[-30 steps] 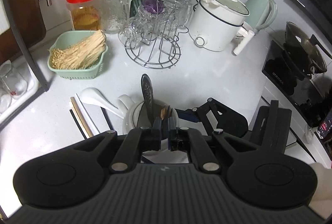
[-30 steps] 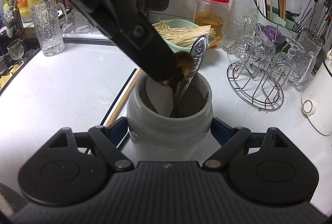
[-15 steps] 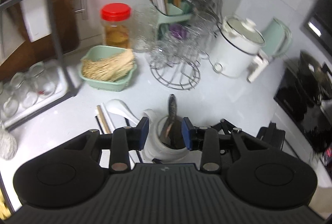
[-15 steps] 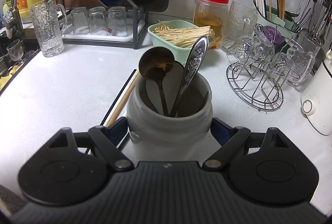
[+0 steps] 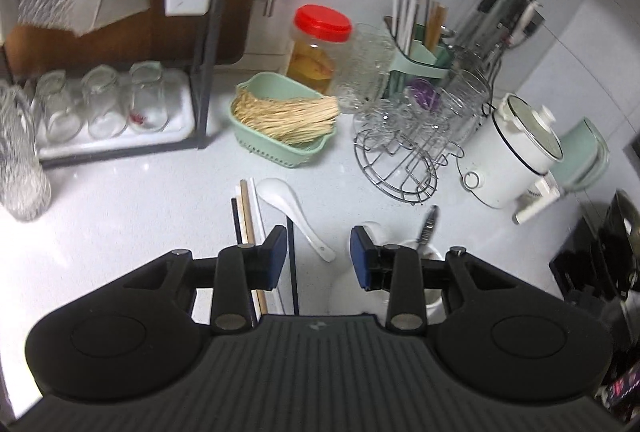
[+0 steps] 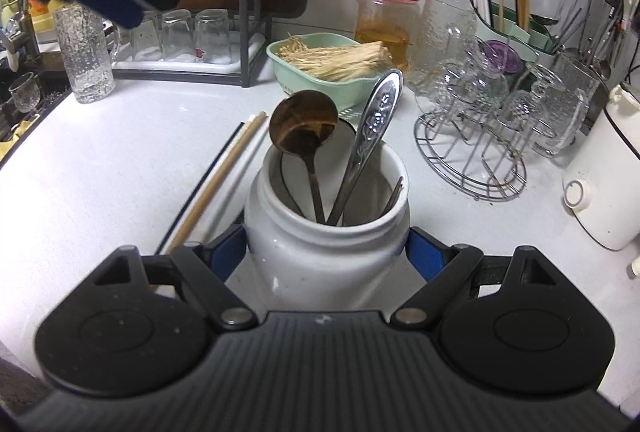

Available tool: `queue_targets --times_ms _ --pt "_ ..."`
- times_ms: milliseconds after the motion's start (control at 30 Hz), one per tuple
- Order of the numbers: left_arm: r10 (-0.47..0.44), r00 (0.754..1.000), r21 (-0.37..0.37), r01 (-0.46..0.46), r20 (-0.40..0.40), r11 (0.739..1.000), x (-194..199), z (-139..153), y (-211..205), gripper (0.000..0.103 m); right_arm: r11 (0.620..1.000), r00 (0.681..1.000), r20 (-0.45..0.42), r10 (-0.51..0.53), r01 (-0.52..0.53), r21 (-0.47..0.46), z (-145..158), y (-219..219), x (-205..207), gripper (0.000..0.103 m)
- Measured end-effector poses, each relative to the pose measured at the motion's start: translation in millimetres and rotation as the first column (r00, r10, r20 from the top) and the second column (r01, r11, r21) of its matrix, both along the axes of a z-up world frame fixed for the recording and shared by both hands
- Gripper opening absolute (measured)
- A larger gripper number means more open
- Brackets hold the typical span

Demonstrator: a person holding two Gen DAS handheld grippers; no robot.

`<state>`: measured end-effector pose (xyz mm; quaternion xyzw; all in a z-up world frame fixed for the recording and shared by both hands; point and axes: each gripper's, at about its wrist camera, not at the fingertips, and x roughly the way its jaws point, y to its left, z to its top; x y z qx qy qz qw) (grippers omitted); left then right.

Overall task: Organize utensils
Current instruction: 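Withdraw the left tool and move it over the white ceramic spoon, then close the left tool on the white ceramic spoon's handle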

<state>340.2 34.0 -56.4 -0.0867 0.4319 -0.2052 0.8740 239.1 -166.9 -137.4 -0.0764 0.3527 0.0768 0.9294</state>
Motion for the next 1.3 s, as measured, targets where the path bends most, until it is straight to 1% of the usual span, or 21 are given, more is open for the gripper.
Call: queue_targets --times_ms 167,400,500,600,667,700,833,900,1100,1200,1300 --pt "0.051 0.998 -0.024 -0.052 -0.034 0.998 2.3 -21.4 2.6 0.040 0.999 0.999 -0.004 -0.032 0.032 -0.002 0.0 -15.1 -5.0 0.088" --pt "0.083 0.992 -0.047 -0.087 -0.098 0.995 14.9 -59.7 -9.0 0.040 0.999 0.998 -0.025 -0.051 0.050 -0.011 1.0 -33.5 -7.3 0.089" --pt "0.089 0.989 -0.033 -0.093 -0.117 0.995 27.3 -78.7 -19.0 0.046 0.999 0.998 -0.038 -0.042 0.042 -0.015 1.7 -38.0 -7.1 0.089" --pt "0.104 0.984 -0.020 -0.108 -0.142 0.994 44.7 -97.5 -28.8 0.046 1.000 0.999 -0.044 -0.020 0.019 -0.020 2.1 -39.2 -6.6 0.089" --pt "0.116 0.981 -0.025 -0.121 -0.156 0.992 58.9 -109.2 -34.5 0.046 1.000 0.999 -0.050 -0.011 0.010 -0.020 2.9 -40.1 -5.1 0.089" --pt "0.126 0.978 -0.020 -0.131 -0.164 0.991 65.8 -114.6 -37.8 0.048 1.000 0.999 -0.053 -0.008 0.007 -0.020 3.1 -40.2 -4.4 0.089" --pt "0.161 0.972 0.024 -0.159 -0.173 0.987 95.3 -132.4 -54.0 0.057 1.000 0.999 -0.052 0.008 -0.009 -0.020 3.1 -41.1 -3.9 0.089" --pt "0.182 0.968 0.053 -0.176 -0.173 0.983 107.8 -138.2 -62.2 0.060 1.000 0.998 -0.052 0.019 -0.020 -0.018 3.3 -42.5 -3.5 0.089" --pt "0.229 0.960 0.159 -0.204 -0.162 0.966 133.8 -148.6 -83.8 0.060 0.998 0.997 -0.043 0.063 -0.063 -0.011 2.7 -47.9 -1.1 0.089" --pt "0.231 0.963 0.206 -0.200 -0.140 0.958 140.4 -149.1 -94.3 0.060 0.996 0.995 -0.041 0.092 -0.093 -0.011 2.8 -50.4 1.3 0.089" --pt "0.219 0.968 0.280 -0.178 -0.123 0.943 148.7 -149.6 -108.6 0.060 0.995 0.994 -0.030 0.101 -0.101 -0.001 1.7 -54.4 4.0 0.088"
